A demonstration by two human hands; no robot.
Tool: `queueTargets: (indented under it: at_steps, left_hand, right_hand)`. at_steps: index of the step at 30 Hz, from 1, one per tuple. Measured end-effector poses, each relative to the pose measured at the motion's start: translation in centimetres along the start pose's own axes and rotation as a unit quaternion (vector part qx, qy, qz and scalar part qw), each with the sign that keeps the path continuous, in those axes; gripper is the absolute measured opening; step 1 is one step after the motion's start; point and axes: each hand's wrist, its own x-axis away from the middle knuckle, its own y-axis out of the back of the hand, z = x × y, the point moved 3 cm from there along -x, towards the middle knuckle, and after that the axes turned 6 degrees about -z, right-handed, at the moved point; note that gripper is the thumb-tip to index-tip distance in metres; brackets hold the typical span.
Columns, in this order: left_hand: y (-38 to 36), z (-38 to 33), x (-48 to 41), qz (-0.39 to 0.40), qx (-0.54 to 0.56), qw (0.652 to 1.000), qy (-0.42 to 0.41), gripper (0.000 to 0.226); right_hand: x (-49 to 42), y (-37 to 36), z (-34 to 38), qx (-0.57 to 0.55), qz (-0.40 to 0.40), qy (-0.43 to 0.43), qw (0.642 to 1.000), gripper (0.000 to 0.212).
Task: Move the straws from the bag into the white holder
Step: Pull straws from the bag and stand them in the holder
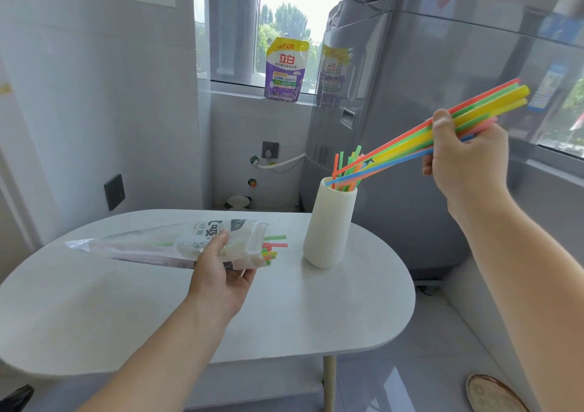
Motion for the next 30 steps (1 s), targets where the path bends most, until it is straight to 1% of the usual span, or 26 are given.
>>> queueTargets:
  at_steps: [4,9,18,23,30]
  left_hand:
    - [0.1,0.0,-0.1,0.008,-0.001,1.000,-0.004,0.036]
    - [-0.1,-0.2,-0.3,0.007,-0.004,1.000,-0.007,0.042]
    - [0.0,0.0,-0.4,0.005,-0.005,1.000,-0.009,0.045]
    - [0.2,-0.1,-0.5,-0.001,-0.005,1.000,-0.012,0.044]
    - [0.2,0.2,-0.6,-0.003,-0.008,1.000,-0.008,0.042]
  right_hand:
    - [-0.3,-0.8,0.2,0.035,0.003,0.009,0.999,0.028]
    - [-0.9,-0.9,0.5,0.042,-0.014,0.009,0.999,0.027]
    - [-0.9,-2.9,-0.7,0.091,0.046,0.020,0.995,0.030]
    - [-1.0,-3.7,-1.0,0.104,0.056,0.026,0.993,0.030]
    - [-1.4,-4.2,-1.4,0.108,0.059,0.002,0.992,0.029]
